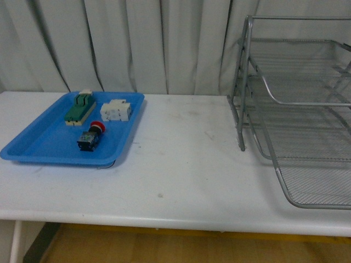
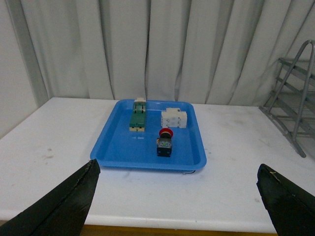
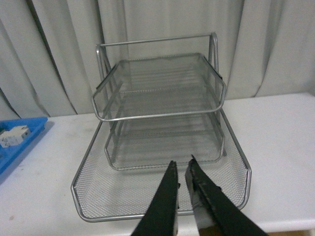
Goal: Place button on rack with both arms
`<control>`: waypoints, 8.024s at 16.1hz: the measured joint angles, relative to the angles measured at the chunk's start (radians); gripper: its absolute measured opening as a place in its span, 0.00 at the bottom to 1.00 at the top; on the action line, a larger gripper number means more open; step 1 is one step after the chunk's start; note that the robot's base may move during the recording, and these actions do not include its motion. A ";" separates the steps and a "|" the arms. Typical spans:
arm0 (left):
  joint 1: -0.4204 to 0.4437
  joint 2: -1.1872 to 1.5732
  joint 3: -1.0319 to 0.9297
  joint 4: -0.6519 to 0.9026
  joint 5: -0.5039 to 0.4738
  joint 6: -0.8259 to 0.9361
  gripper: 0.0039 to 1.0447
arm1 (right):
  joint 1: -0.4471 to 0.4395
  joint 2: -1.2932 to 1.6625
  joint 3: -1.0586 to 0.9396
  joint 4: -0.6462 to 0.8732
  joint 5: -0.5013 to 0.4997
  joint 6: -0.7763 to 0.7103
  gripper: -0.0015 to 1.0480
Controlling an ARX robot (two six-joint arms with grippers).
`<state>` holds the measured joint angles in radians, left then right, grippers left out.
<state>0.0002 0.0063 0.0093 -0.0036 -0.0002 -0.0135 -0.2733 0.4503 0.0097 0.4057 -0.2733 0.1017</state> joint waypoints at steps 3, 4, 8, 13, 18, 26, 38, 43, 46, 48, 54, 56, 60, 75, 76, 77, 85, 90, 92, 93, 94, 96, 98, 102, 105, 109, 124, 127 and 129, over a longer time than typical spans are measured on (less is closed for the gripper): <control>0.000 0.000 0.000 0.000 0.000 0.000 0.94 | 0.103 -0.207 0.000 -0.161 0.098 -0.082 0.02; 0.000 0.000 0.000 0.000 0.000 0.000 0.94 | 0.127 -0.235 0.000 -0.190 0.129 -0.089 0.02; 0.000 0.000 0.000 -0.001 0.001 0.000 0.94 | 0.272 -0.447 0.002 -0.389 0.273 -0.097 0.02; 0.000 0.000 0.000 0.000 0.000 0.000 0.94 | 0.273 -0.447 0.001 -0.409 0.274 -0.099 0.22; -0.020 0.022 0.027 -0.099 -0.060 -0.030 0.94 | 0.273 -0.447 0.001 -0.409 0.274 -0.099 0.88; -0.121 1.103 0.462 0.374 -0.115 -0.163 0.94 | 0.273 -0.447 0.001 -0.409 0.274 -0.099 0.94; -0.033 2.191 1.386 0.048 -0.067 0.040 0.94 | 0.273 -0.447 0.001 -0.409 0.274 -0.099 0.94; -0.023 2.273 1.453 0.007 -0.029 0.007 0.94 | 0.273 -0.447 0.001 -0.409 0.274 -0.099 0.94; -0.023 2.310 1.479 -0.003 -0.026 -0.005 0.94 | 0.273 -0.447 0.001 -0.409 0.274 -0.099 0.94; -0.023 2.334 1.500 -0.006 -0.029 -0.004 0.94 | 0.273 -0.447 0.001 -0.409 0.274 -0.099 0.94; -0.028 2.409 1.547 -0.012 -0.018 0.000 0.94 | 0.273 -0.447 0.001 -0.409 0.274 -0.099 0.94; -0.029 2.412 1.550 -0.008 -0.017 0.009 0.80 | 0.273 -0.447 0.001 -0.409 0.274 -0.099 0.94; -0.029 2.426 1.567 -0.014 -0.015 0.015 0.39 | 0.273 -0.447 0.001 -0.409 0.274 -0.099 0.94; -0.129 1.430 0.650 0.289 0.004 -0.084 0.34 | 0.273 -0.447 0.001 -0.409 0.274 -0.099 0.94; -0.141 1.383 0.601 0.296 -0.003 -0.088 0.34 | 0.273 -0.447 0.001 -0.409 0.274 -0.099 0.94; -0.139 1.369 0.576 0.309 -0.001 -0.094 0.34 | 0.273 -0.447 0.001 -0.409 0.274 -0.099 0.94; -0.147 1.360 0.538 0.331 -0.024 -0.117 0.34 | 0.273 -0.447 0.001 -0.409 0.274 -0.099 0.94; -0.149 1.362 0.535 0.346 -0.031 -0.110 0.34 | 0.273 -0.447 0.001 -0.409 0.274 -0.099 0.94; -0.154 1.363 0.534 0.349 -0.030 -0.110 0.34 | 0.273 -0.447 0.001 -0.409 0.274 -0.099 0.94; -0.154 1.367 0.533 0.349 -0.033 -0.110 0.34 | 0.273 -0.447 0.001 -0.410 0.274 -0.099 0.94; -0.154 1.367 0.531 0.349 -0.034 -0.110 0.34 | 0.273 -0.447 0.001 -0.409 0.274 -0.099 0.94; -0.154 1.367 0.527 0.343 -0.038 -0.109 0.34 | 0.273 -0.447 0.001 -0.412 0.274 -0.099 0.94; -0.147 1.367 0.527 0.347 -0.037 -0.109 0.34 | 0.273 -0.447 0.001 -0.409 0.274 -0.099 0.94; -0.166 1.430 0.636 0.342 -0.044 -0.121 0.34 | 0.273 -0.447 0.001 -0.409 0.274 -0.099 0.94; -0.322 1.518 0.784 0.342 -0.047 -0.118 0.34 | 0.273 -0.447 0.001 -0.409 0.274 -0.099 0.94; -0.478 1.584 0.787 0.347 0.014 -0.109 0.34 | 0.273 -0.447 0.001 -0.409 0.274 -0.099 0.94; -0.589 1.973 1.114 0.176 0.000 -0.084 0.34 | 0.273 -0.447 0.001 -0.409 0.274 -0.099 0.94; -0.575 2.125 1.347 -0.011 -0.026 -0.093 0.55 | 0.273 -0.447 0.001 -0.409 0.274 -0.099 0.94; -0.575 2.021 1.261 0.090 -0.010 -0.116 0.95 | 0.273 -0.447 0.001 -0.409 0.274 -0.099 0.94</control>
<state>-0.5751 2.0274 1.2705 0.0864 -0.0105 -0.1291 -0.0002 0.0036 0.0109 -0.0036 0.0006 0.0029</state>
